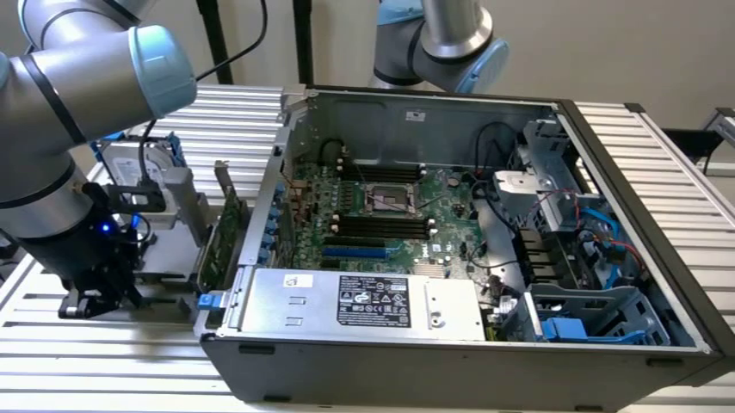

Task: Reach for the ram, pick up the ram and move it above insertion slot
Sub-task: 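Pick up the ram and move it above insertion slot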

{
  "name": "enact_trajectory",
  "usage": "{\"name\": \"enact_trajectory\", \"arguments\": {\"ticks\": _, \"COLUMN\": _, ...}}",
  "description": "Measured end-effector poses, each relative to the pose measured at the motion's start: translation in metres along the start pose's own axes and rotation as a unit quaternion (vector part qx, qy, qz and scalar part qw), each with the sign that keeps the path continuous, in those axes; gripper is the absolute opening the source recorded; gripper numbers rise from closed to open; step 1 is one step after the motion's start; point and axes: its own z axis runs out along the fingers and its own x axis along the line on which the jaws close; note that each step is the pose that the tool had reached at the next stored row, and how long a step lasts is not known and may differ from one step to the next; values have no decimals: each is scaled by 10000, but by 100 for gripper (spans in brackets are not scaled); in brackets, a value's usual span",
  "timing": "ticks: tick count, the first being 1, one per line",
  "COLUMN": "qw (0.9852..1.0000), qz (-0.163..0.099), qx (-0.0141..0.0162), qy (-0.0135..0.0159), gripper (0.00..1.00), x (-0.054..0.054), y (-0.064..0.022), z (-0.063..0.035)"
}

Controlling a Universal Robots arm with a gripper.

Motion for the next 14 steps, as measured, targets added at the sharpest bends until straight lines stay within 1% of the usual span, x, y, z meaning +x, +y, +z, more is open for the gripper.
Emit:
{"name": "enact_trajectory", "arguments": {"ticks": 4, "qw": 10000, "qz": 0, "qx": -1, "qy": 16, "gripper": 14, "x": -1, "y": -1, "z": -8}}
{"name": "enact_trajectory", "arguments": {"ticks": 8, "qw": 10000, "qz": 1, "qx": -4, "qy": 29, "gripper": 14, "x": -4, "y": -7, "z": -71}}
{"name": "enact_trajectory", "arguments": {"ticks": 11, "qw": 10000, "qz": 0, "qx": -7, "qy": 33, "gripper": 14, "x": -5, "y": -12, "z": -154}}
{"name": "enact_trajectory", "arguments": {"ticks": 14, "qw": 10000, "qz": 0, "qx": -14, "qy": 33, "gripper": 14, "x": -6, "y": -16, "z": -287}}
